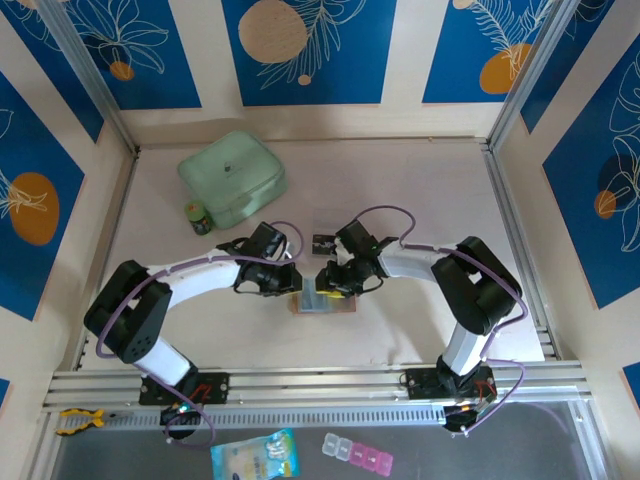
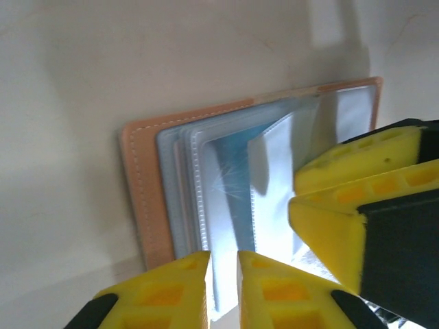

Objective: Take the credit cards out of the card holder

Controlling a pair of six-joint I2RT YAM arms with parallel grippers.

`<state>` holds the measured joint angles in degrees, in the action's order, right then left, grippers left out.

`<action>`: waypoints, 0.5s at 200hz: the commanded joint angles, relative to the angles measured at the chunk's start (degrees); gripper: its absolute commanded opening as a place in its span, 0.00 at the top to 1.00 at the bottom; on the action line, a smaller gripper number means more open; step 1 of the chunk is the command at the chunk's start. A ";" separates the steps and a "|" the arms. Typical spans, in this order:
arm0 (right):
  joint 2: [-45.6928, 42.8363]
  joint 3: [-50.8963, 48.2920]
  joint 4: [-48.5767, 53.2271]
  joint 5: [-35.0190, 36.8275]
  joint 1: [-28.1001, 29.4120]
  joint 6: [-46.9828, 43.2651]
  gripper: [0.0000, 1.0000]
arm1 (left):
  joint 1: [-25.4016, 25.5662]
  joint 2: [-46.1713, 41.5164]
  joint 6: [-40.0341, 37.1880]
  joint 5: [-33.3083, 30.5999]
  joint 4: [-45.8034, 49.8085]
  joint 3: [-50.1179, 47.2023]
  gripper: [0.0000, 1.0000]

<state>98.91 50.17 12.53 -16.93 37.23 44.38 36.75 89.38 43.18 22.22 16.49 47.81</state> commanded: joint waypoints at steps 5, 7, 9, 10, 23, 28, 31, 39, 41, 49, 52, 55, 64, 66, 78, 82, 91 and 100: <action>-1.16 -2.21 -1.92 -2.59 -0.93 0.17 0.64 | 0.05 -0.03 2.11 3.33 -3.01 1.35 0.78; -1.13 -2.32 -2.15 -2.78 -1.00 0.24 0.64 | 0.05 0.10 2.22 3.39 -3.12 1.39 0.78; -1.08 -2.39 -2.31 -2.94 -1.08 0.31 0.65 | 0.11 0.20 2.25 3.41 -3.24 1.40 0.77; -1.04 -2.42 -2.41 -3.03 -1.10 0.33 0.65 | 0.18 0.23 2.30 3.43 -3.27 1.40 0.77; -0.94 -2.90 -3.51 -3.76 -1.27 0.59 0.65 | 0.42 0.90 2.74 3.91 -3.63 1.65 0.76; -0.84 -3.06 -3.80 -3.95 -1.35 0.64 0.65 | 0.60 1.08 2.92 4.01 -3.70 1.70 0.75; -0.83 -3.11 -3.96 -3.98 -1.37 0.67 0.65 | 0.71 1.20 3.00 4.03 -3.70 1.75 0.75; -0.83 -3.31 -4.32 -4.23 -1.46 0.79 0.66 | 0.86 1.47 3.15 4.01 -3.82 1.84 0.75; -0.81 -3.37 -4.42 -4.29 -1.46 0.80 0.66 | 0.99 1.55 3.23 3.96 -3.83 1.87 0.75; -0.81 -3.57 -4.75 -4.42 -1.53 0.88 0.66 | 1.23 1.79 3.45 4.05 -3.99 2.01 0.75; -0.82 -3.59 -4.86 -4.46 -1.62 0.88 0.66 | 1.22 1.91 3.57 4.05 -4.10 1.97 0.75; -0.78 -3.67 -4.92 -4.64 -1.64 0.95 0.66 | 1.36 1.99 3.67 4.04 -4.10 1.96 0.75; -0.79 -3.92 -5.30 -4.95 -1.79 1.04 0.66 | 1.55 2.32 3.84 4.05 -4.27 2.06 0.75; -0.75 -3.98 -5.41 -5.00 -1.81 1.01 0.66 | 1.61 2.40 3.93 3.99 -4.32 2.08 0.75; -0.85 -4.30 -6.13 -5.43 -1.97 1.20 0.66 | 1.83 2.87 4.20 3.82 -4.50 2.16 0.75; -0.85 -4.44 -6.37 -5.55 -1.94 1.23 0.66 | 1.91 3.09 4.33 3.84 -4.50 2.11 0.75; -0.82 -4.60 -6.79 -5.81 -2.07 1.32 0.66 | 2.02 3.49 4.38 3.84 -4.60 2.26 0.75; -0.64 -4.66 -7.13 -6.14 -2.07 1.32 0.66 | 2.21 3.90 4.53 3.77 -4.57 2.33 0.75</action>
<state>98.87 46.76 6.37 -21.32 35.48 45.10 38.33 91.81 46.68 25.06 12.45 48.60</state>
